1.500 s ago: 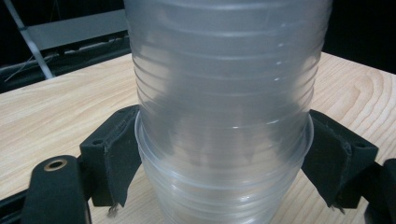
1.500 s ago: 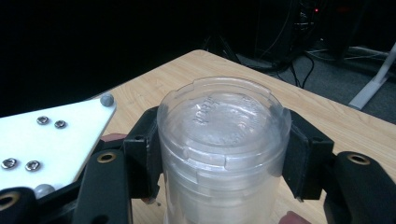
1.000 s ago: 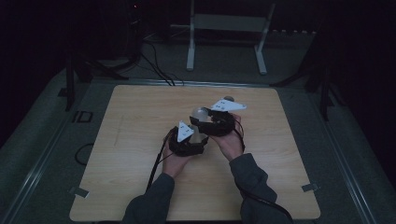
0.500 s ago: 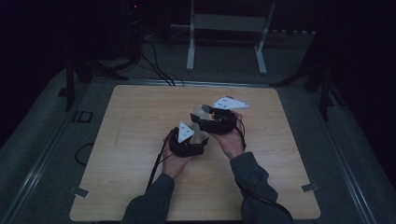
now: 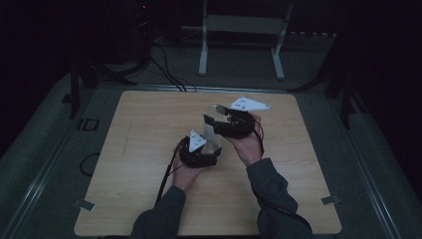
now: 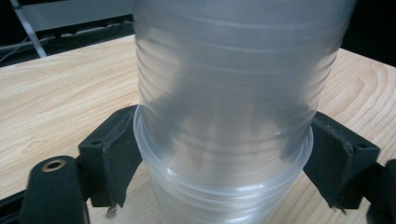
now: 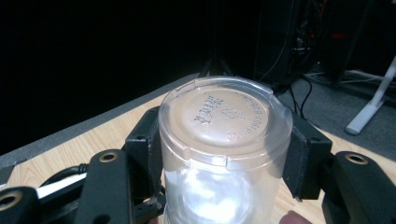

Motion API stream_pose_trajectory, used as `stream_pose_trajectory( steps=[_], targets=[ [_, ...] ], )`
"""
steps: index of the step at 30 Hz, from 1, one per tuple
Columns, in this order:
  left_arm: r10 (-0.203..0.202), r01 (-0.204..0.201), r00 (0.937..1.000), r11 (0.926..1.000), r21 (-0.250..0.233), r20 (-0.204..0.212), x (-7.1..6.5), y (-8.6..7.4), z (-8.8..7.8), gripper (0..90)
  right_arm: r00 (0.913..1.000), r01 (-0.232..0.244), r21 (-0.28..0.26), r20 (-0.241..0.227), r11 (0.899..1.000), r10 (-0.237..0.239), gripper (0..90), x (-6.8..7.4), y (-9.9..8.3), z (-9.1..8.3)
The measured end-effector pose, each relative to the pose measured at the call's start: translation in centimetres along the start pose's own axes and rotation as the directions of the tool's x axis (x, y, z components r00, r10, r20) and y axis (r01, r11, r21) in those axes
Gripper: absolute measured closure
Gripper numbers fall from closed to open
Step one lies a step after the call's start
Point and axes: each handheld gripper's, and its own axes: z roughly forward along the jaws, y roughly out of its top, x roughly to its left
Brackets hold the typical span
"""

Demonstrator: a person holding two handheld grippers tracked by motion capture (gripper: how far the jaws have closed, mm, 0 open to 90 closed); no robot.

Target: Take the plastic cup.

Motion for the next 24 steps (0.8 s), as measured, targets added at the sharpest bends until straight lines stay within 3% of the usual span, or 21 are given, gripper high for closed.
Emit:
stream_pose_trajectory(
  steps=[10, 24],
  targets=[
    [-0.021, 0.021, 0.9997, 0.9996, -0.02, 0.012, 0.3, 0.2, -1.2, 16.0, 0.9999, -0.005, -0.056, -0.011, 0.998, 0.005, 40.5, 0.1, 1.9, -1.4],
    [-0.025, 0.026, 0.9993, 0.9988, -0.041, 0.027, 0.6, -0.1, -2.9, 20.0, 0.998, -0.02, -0.073, 0.058, 0.997, 0.024, 40.6, -2.0, 1.5, -4.5]
  ],
)
